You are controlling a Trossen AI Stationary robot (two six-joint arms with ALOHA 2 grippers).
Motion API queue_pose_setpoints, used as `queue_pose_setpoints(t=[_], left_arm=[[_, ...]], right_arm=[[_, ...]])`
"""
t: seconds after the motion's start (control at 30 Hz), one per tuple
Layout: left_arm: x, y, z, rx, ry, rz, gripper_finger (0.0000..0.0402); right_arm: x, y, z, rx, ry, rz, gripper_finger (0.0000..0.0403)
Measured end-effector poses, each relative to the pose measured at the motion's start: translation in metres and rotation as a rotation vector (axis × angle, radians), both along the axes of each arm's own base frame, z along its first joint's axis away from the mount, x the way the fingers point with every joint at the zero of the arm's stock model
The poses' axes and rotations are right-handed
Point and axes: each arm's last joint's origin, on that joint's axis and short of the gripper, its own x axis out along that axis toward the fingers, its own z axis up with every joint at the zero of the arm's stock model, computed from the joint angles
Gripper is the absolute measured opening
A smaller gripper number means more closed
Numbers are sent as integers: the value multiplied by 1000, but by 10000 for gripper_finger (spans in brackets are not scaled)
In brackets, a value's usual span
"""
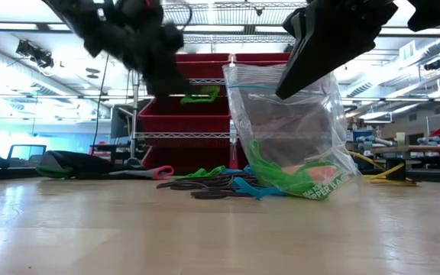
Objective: Sort rubber bands
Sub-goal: Put the green rubber band into the transparent zip bag
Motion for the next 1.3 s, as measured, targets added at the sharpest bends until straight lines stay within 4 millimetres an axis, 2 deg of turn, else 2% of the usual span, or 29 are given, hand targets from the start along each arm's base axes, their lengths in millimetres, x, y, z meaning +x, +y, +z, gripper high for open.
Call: queue_pose_setpoints(t=[0.13, 0.53, 0.67, 0.9, 1.07, 1.17, 1.3], left_arm=[[8, -19, 20, -19, -100, -80, 1], [35, -84, 48, -20, -294, -282, 1], [49, -99, 40, -44, -287, -319, 1], [78, -105, -3, -110, -153, -320, 1], [91, -108, -9, -81, -177, -316, 1], [95, -108, -12, -45, -126, -306, 3], [99, -107, -12, -13, -48, -293, 30]], right_arm=[[0, 0, 0, 0, -3, 3, 0], [1, 0, 0, -2, 1, 9, 0], [1, 0, 0, -5, 0, 13, 0], [2, 0, 1, -1, -8, 15, 0], [1, 0, 1, -7, -5, 21, 0], [2, 0, 1, -5, -8, 21, 0], [2, 0, 1, -4, -8, 21, 0]])
